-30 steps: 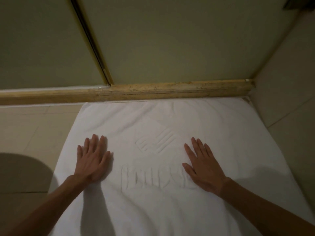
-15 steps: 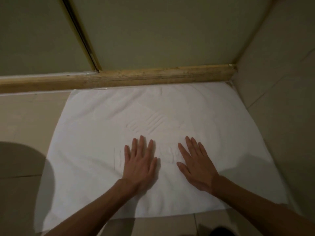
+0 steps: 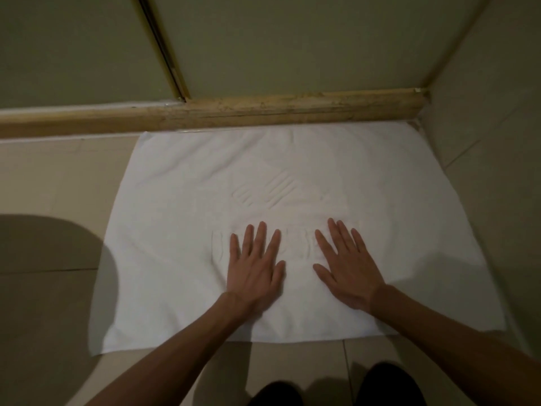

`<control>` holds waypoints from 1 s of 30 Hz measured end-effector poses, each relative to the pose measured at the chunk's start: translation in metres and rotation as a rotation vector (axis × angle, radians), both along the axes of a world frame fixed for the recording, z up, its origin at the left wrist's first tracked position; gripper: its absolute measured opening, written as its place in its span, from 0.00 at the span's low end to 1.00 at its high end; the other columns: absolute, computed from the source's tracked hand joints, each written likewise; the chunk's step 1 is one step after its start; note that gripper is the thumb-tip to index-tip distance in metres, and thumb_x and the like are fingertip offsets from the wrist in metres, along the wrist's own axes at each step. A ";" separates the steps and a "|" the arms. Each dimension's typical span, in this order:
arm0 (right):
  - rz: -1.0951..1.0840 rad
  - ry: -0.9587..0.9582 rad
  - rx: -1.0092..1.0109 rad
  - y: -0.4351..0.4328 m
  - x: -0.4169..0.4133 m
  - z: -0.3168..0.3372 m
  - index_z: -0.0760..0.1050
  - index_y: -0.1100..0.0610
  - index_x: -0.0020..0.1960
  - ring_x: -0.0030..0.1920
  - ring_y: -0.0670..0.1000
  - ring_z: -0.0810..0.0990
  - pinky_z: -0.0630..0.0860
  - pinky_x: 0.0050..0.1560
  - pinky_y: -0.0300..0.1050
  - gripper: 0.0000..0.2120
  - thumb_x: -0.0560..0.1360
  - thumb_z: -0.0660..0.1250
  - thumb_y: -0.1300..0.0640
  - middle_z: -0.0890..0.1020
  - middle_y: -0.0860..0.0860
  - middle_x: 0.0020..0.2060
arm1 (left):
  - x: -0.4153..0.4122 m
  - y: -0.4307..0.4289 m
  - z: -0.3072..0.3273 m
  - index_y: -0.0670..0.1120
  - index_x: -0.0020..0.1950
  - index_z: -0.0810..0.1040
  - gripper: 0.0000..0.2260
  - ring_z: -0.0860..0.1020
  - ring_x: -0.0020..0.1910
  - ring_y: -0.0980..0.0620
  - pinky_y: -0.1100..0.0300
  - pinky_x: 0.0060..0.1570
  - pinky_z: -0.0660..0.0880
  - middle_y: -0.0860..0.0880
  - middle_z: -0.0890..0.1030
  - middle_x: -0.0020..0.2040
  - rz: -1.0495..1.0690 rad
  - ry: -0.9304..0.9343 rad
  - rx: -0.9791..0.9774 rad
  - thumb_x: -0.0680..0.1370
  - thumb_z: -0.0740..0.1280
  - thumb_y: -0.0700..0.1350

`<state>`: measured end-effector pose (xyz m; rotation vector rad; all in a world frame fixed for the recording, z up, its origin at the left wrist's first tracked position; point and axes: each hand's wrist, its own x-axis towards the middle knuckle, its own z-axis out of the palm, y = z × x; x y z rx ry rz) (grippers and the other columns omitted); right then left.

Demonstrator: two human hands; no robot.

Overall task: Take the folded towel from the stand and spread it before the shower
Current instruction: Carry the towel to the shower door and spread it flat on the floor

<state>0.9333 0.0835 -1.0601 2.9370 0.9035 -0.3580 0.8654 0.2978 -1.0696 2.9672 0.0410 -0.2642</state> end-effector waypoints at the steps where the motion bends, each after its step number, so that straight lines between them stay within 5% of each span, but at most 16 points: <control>1: 0.001 -0.003 -0.004 0.000 0.000 0.000 0.33 0.51 0.75 0.75 0.56 0.35 0.39 0.75 0.55 0.33 0.75 0.31 0.36 0.35 0.57 0.75 | -0.001 0.005 0.000 0.54 0.77 0.37 0.28 0.32 0.75 0.47 0.41 0.72 0.35 0.47 0.36 0.78 0.017 -0.002 -0.003 0.79 0.39 0.62; 7: 0.005 -0.014 -0.001 0.000 0.000 0.002 0.38 0.53 0.76 0.76 0.57 0.38 0.42 0.75 0.56 0.33 0.77 0.37 0.38 0.40 0.58 0.76 | -0.010 0.046 0.003 0.53 0.77 0.37 0.29 0.34 0.75 0.47 0.43 0.73 0.35 0.47 0.36 0.77 0.150 0.013 0.013 0.78 0.38 0.61; 24: 0.013 -0.019 0.010 -0.002 0.001 -0.002 0.33 0.51 0.75 0.75 0.56 0.36 0.38 0.74 0.54 0.33 0.74 0.27 0.36 0.37 0.57 0.75 | -0.079 0.193 0.005 0.55 0.77 0.40 0.33 0.35 0.75 0.51 0.50 0.72 0.35 0.51 0.38 0.78 0.418 0.037 0.002 0.75 0.35 0.67; 30: 0.009 -0.006 0.019 -0.001 0.000 0.000 0.36 0.52 0.75 0.76 0.56 0.37 0.40 0.75 0.55 0.34 0.74 0.28 0.36 0.39 0.57 0.76 | -0.088 0.207 0.003 0.52 0.78 0.50 0.34 0.42 0.77 0.50 0.54 0.72 0.37 0.48 0.46 0.79 0.478 0.015 0.006 0.75 0.39 0.65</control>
